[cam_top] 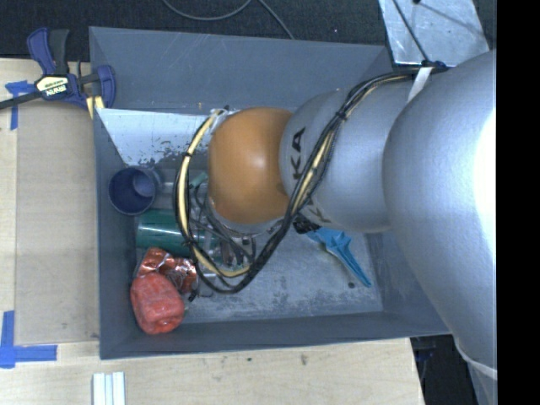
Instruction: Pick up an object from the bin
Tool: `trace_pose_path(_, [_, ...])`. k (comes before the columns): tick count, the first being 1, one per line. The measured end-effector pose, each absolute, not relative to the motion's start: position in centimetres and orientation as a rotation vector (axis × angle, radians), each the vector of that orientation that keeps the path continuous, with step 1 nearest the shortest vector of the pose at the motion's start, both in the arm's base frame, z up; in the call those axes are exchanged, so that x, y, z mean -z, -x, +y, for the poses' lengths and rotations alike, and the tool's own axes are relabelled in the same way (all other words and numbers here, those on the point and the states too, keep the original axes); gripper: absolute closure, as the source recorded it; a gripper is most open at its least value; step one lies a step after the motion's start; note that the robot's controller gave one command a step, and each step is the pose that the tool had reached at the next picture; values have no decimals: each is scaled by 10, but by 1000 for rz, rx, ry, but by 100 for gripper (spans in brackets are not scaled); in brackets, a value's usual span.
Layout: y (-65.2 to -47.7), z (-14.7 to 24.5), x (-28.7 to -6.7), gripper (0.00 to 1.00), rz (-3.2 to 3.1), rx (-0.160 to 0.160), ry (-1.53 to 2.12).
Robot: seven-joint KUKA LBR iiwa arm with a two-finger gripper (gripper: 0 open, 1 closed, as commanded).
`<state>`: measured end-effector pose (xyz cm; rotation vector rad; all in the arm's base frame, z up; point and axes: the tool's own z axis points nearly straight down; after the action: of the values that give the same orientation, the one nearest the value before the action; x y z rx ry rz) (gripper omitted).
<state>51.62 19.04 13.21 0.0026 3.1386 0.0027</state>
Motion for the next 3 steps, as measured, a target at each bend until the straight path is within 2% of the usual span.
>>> trace_pose_path(1, [-516,190,-132,0,3139,-3,-3])
trace_pose_path(3, [-532,188,-172,0,3135,-4,7])
